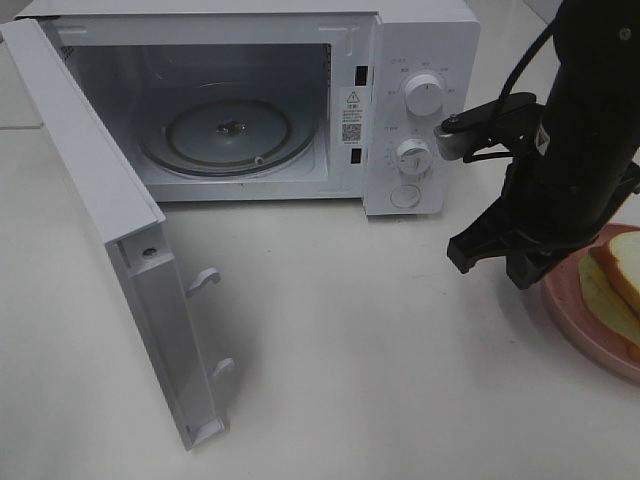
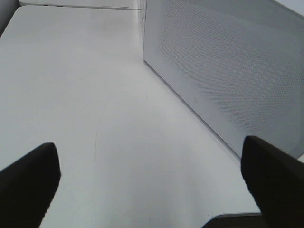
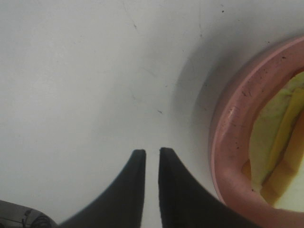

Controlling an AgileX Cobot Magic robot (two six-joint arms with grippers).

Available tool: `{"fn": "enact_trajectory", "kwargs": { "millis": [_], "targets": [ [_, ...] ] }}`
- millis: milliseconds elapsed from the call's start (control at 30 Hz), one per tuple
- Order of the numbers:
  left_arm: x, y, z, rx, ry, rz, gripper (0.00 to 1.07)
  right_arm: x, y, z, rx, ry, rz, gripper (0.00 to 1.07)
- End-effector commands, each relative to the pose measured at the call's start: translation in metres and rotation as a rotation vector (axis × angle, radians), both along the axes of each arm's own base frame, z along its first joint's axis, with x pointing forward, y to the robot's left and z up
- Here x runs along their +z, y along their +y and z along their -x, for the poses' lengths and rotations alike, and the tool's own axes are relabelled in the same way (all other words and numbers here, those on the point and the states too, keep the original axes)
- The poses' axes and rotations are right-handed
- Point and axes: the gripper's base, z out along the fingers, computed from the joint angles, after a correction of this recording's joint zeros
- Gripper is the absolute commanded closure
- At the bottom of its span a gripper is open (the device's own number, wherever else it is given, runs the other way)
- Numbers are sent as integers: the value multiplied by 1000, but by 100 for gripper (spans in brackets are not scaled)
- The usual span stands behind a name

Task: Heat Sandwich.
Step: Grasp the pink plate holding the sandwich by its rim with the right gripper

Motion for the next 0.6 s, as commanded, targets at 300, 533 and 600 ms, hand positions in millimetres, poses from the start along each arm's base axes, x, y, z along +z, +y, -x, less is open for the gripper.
{"fn": "enact_trajectory", "kwargs": {
  "millis": [300, 533, 600],
  "targets": [
    [0, -1, 3, -2, -18, 14, 9, 25, -7, 5, 87, -74, 13, 13],
    [0, -1, 3, -2, -18, 14, 9, 27, -13, 5, 72, -72, 21, 6],
    [0, -1, 3, -2, -18, 14, 9, 26, -15, 4, 45, -64, 1, 7]
  ]
}}
